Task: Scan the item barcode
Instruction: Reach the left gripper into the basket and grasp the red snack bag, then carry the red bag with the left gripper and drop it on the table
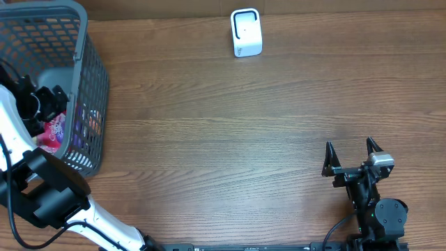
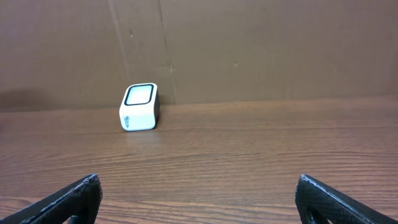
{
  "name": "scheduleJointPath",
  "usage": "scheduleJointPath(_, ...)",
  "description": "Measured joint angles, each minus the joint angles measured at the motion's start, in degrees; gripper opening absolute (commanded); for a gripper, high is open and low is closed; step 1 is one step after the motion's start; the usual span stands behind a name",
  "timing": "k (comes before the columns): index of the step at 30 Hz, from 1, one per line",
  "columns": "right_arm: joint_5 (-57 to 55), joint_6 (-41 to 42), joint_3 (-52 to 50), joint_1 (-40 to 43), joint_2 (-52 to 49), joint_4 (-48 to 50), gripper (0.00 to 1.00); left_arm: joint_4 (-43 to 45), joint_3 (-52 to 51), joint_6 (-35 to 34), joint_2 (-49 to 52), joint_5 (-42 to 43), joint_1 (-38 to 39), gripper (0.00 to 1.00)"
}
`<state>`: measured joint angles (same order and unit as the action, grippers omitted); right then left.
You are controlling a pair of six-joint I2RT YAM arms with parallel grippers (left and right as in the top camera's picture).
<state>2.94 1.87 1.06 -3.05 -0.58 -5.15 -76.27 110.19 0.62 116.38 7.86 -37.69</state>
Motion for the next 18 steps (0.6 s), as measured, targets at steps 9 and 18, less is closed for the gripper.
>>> scheduleJointPath(9,0.0,0.0,0.0,0.0,0.0,0.0,1.0,4.8,-7.8,3.3,0.0,-2.6,1.3,0.76)
scheduleJointPath(18,0.0,0.0,0.0,0.0,0.0,0.0,1.0,6.3,-9.1,1.4,-0.1,-10.2,2.0,0.04)
